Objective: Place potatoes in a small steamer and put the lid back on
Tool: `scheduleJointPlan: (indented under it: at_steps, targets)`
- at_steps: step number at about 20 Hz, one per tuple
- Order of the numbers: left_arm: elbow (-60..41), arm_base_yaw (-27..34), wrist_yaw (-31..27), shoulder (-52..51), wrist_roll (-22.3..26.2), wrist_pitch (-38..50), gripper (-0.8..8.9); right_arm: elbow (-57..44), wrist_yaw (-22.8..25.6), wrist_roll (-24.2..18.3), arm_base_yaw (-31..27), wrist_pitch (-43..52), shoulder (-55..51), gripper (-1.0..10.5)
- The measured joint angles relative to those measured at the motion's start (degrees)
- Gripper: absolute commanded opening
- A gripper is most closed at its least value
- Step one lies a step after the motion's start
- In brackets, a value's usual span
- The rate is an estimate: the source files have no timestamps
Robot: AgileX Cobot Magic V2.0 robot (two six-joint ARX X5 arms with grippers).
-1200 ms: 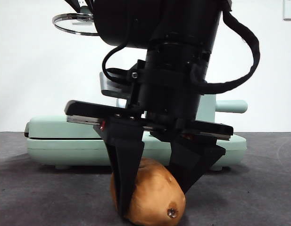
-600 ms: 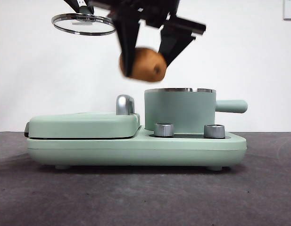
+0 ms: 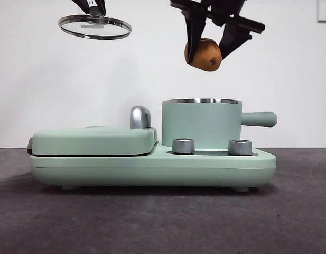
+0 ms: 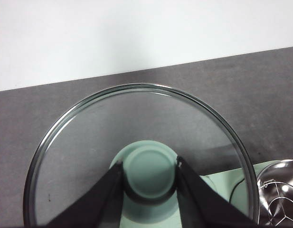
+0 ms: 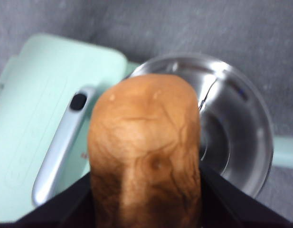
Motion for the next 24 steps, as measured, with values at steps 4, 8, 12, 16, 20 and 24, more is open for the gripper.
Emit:
scheduleJointPlan:
  at_steps: [4, 8, 12, 16, 20, 24]
  targets:
    - [0.02, 0.0, 0.0, 0.0, -0.07, 0.24, 0.07, 0.0, -2.99, -0.2, -2.21, 1.86, 2.84, 2.0]
    - [0.0, -0.31, 0.0, 0.0, -0.11, 0.24, 0.07, 0.0, -4.5, -0.33, -3.32, 3.61, 8.17, 2.0]
    - [0.0, -1.01, 0.0, 0.0, -0.22, 0.24, 0.07, 0.0, -6.14, -0.37, -3.45, 4.57, 11.87, 2.0]
    - [0.0, -1.14, 0.02, 0.0, -0.24, 0.22, 0.07, 0.0, -7.87, -0.39, -3.43, 4.33, 12.74, 2.0]
    - [0.0, -1.11, 0.0, 0.0, -0.24, 0.15, 0.07, 0.0, -7.72, -0.68, -3.45, 1.07, 12.74, 2.1]
    - [0.0, -1.11, 0.02, 0.0, -0.24, 0.11, 0.07, 0.0, -7.56, -1.66, -3.43, 1.46, 12.74, 4.0]
